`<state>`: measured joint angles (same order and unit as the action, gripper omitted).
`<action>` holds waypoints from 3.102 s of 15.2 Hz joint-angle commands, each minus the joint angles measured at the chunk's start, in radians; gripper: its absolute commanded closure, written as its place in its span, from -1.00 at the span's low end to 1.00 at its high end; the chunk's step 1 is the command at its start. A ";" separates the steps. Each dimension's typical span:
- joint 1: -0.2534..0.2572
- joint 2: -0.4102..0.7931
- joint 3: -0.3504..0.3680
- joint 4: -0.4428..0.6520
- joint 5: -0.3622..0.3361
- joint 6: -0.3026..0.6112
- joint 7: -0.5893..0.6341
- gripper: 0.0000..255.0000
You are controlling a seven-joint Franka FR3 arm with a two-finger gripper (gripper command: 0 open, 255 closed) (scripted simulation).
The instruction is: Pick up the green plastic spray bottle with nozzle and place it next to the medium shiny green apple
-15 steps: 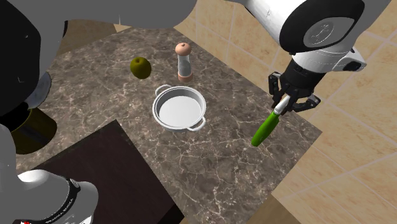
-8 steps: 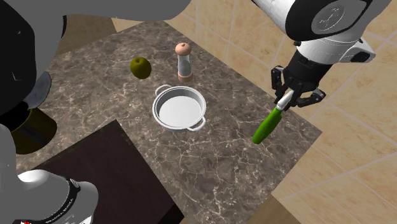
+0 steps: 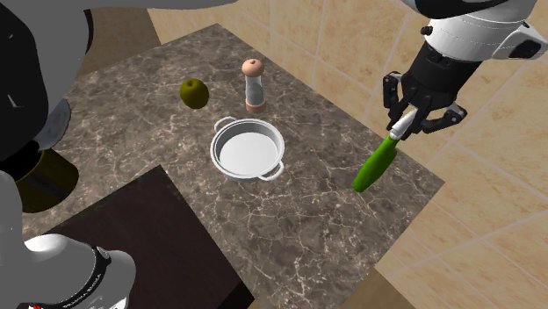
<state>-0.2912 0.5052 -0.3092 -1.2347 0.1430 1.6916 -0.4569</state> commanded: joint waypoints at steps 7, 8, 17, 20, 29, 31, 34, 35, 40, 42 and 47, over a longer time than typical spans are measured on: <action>-0.016 0.019 0.000 0.139 0.004 -0.120 0.004 1.00; -0.019 0.024 0.000 0.161 0.005 -0.137 0.004 1.00; -0.063 0.112 0.006 0.435 0.027 -0.320 0.011 1.00; -0.100 0.194 0.016 0.623 0.045 -0.424 0.019 1.00; 0.032 -0.176 0.131 0.120 -0.087 -0.280 0.164 1.00; 0.065 -0.231 0.142 0.059 -0.098 -0.273 0.203 1.00; 0.110 -0.302 0.163 -0.012 -0.112 -0.271 0.264 1.00; 0.124 -0.323 0.170 -0.032 -0.116 -0.272 0.285 1.00; 0.191 -0.409 0.216 -0.099 -0.130 -0.289 0.393 1.00; 0.216 -0.435 0.235 -0.115 -0.132 -0.299 0.438 1.00; 0.277 -0.481 0.289 -0.126 -0.134 -0.333 0.552 1.00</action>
<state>-0.0265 0.0202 -0.0306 -1.3814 0.0087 1.3751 0.0713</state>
